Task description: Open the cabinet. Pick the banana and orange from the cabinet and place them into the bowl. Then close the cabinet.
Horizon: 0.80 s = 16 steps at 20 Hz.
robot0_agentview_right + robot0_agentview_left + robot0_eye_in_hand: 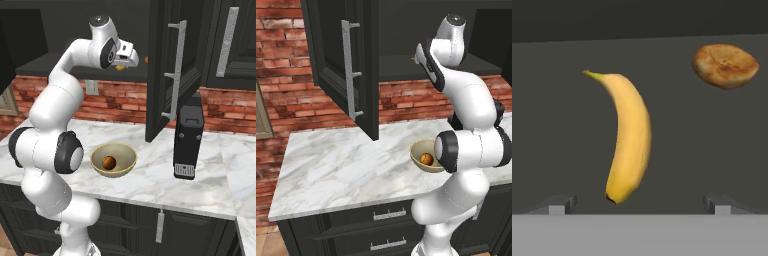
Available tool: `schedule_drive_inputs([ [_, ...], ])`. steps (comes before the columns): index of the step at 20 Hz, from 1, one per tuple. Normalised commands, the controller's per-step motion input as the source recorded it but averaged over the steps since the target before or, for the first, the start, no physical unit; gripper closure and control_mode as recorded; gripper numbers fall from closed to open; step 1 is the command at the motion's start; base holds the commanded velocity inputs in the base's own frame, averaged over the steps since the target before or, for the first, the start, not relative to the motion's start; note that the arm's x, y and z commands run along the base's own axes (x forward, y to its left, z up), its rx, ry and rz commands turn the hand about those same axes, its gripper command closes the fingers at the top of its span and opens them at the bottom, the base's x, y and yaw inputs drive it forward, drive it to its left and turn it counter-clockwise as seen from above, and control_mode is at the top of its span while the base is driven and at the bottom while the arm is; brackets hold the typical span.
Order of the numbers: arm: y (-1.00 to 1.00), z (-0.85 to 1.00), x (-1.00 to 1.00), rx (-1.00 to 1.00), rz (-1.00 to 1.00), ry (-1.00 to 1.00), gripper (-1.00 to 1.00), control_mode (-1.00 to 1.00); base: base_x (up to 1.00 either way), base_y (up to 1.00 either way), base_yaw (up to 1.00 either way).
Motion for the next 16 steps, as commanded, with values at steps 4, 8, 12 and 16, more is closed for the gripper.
schedule_drive_inputs([
  [4,0.0,0.0,0.0,0.0,0.0,0.0,-1.0,-1.0,0.0,0.0,0.0],
  [8,0.0,-0.01,0.06,0.0,0.0,0.0,-1.0,-1.0,0.0,0.0,0.0],
  [12,0.0,-0.04,0.19,0.0,0.0,0.0,-1.0,-1.0,0.0,0.0,0.0],
  [16,0.0,-0.12,0.27,0.0,0.0,0.0,-1.0,-1.0,0.0,0.0,0.0],
])
